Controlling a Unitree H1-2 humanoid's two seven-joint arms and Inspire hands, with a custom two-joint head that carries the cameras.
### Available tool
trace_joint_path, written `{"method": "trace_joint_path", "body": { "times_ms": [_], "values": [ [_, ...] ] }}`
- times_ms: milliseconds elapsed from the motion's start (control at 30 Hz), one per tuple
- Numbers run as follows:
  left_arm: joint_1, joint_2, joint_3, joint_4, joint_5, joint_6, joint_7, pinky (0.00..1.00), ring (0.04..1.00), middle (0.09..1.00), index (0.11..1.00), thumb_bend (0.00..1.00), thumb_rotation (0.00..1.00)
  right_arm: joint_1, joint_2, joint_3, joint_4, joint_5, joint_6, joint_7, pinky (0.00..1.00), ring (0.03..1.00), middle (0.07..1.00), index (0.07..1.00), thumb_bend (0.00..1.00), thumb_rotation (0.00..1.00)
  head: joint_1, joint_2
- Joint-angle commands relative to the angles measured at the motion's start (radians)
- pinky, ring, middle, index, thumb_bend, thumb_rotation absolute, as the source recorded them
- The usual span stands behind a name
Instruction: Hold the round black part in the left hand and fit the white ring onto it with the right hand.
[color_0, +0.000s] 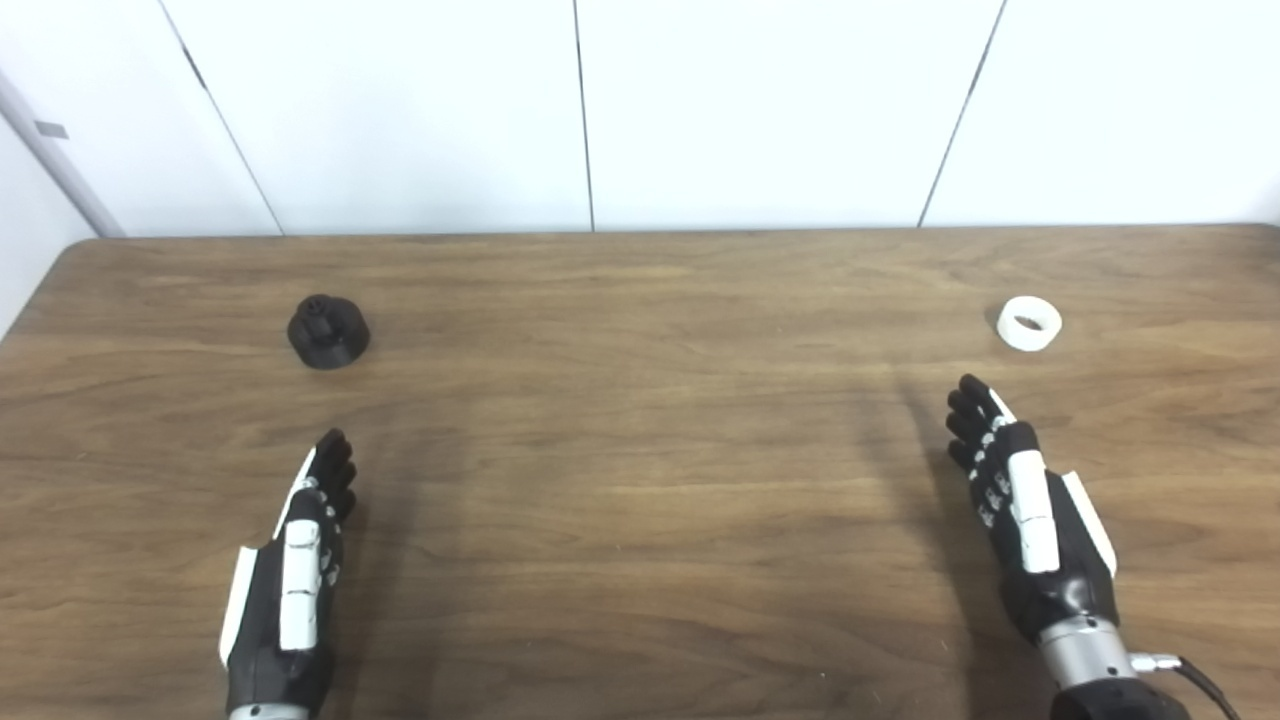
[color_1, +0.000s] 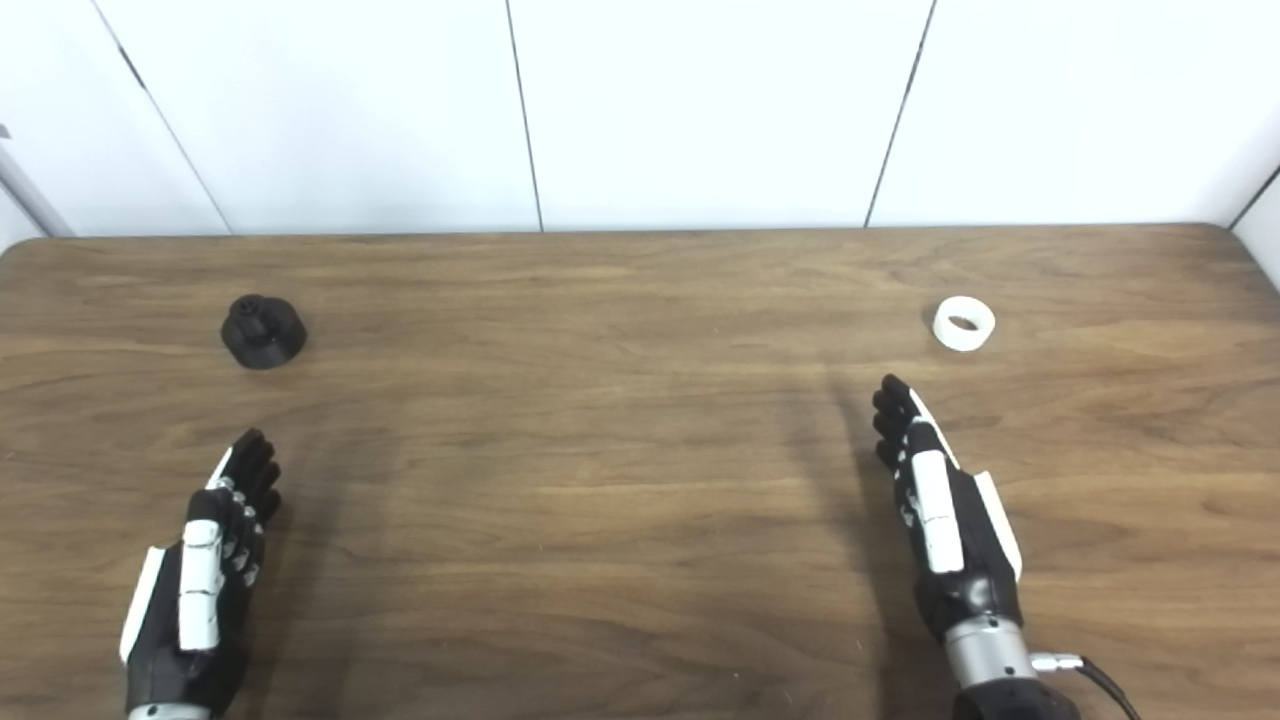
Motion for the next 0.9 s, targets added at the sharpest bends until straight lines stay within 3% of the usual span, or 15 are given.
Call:
{"method": "trace_joint_path", "body": {
  "times_ms": [0, 367, 567, 633, 867],
  "values": [
    [0.01, -0.009, 0.009, -0.019, -0.003, -0.048, -0.015, 0.99, 0.98, 0.978, 0.969, 0.54, 0.98, 0.19, 0.032, 0.023, -0.058, -0.001, -0.045, -0.004, 0.97, 0.957, 0.946, 0.929, 0.58, 1.0, -0.001, 0.001],
    [0.01, -0.022, 0.008, -0.022, -0.006, -0.047, -0.024, 0.98, 0.971, 0.969, 0.959, 0.51, 0.98, 0.194, 0.019, 0.022, -0.051, 0.012, -0.058, 0.003, 0.98, 0.961, 0.955, 0.942, 0.56, 1.0, 0.034, -0.005],
    [0.02, -0.036, -0.007, -0.022, 0.027, -0.046, -0.015, 1.0, 0.98, 0.968, 0.955, 0.54, 0.96, 0.202, 0.007, 0.011, -0.035, 0.027, -0.068, 0.012, 1.0, 0.983, 0.971, 0.951, 0.57, 1.0, 0.113, -0.045],
    [0.024, -0.041, -0.016, -0.01, 0.046, -0.063, -0.014, 1.0, 0.98, 0.969, 0.955, 0.54, 0.95, 0.202, 0.006, 0.005, -0.02, 0.031, -0.081, 0.012, 1.0, 0.991, 0.977, 0.955, 0.57, 1.0, 0.17, -0.076],
    [0.024, -0.051, -0.043, 0.042, 0.088, -0.136, -0.012, 0.98, 0.966, 0.959, 0.946, 0.54, 0.88, 0.195, 0.002, -0.004, 0.029, 0.056, -0.122, 0.022, 1.0, 1.0, 0.998, 0.986, 0.56, 1.0, 0.249, -0.14]
  ]
}}
